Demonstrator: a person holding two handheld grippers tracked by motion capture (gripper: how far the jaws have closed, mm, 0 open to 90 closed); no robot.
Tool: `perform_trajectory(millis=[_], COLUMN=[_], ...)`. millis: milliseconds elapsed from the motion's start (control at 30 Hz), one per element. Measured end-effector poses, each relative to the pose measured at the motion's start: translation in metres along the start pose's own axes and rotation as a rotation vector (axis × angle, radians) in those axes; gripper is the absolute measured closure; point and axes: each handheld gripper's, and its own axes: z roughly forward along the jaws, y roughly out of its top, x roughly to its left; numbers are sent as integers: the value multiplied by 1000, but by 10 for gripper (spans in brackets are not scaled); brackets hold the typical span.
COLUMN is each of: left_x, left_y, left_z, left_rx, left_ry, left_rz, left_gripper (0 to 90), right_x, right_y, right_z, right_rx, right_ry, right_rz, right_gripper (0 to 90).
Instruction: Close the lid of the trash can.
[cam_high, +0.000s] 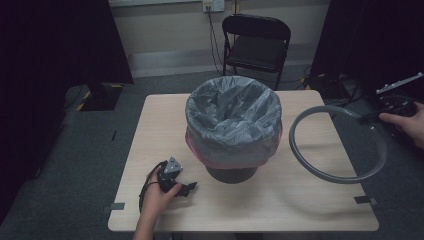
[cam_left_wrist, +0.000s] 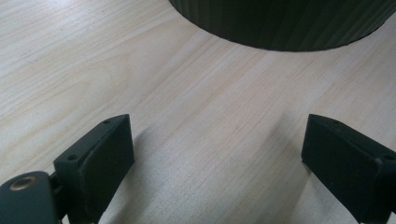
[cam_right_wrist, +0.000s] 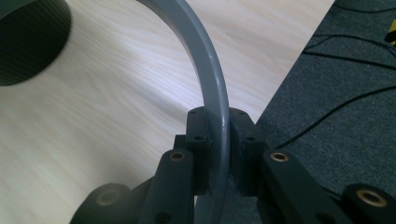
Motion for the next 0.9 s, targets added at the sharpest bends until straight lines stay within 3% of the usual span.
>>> perform_trajectory(millis=[333,600,733,900], left_x=[0,0,0,0], left_y=[0,0,0,0], left_z=[0,0,0,0], left_rx=[-4,-2,-2,-2], left_ry=[3,1,1,0], left_rz=[-1,0,0,0], left_gripper=[85,85,84,84], right_x=[6,38,69,112], right_y=[42,95,131,170], right_z=[-75,-118,-118,-90], right_rx=[-40,-101,-104,-108], right_ry=[-25,-28,0,86], right_rz=[-5,-51,-94,-149], right_gripper=[802,802,801,801])
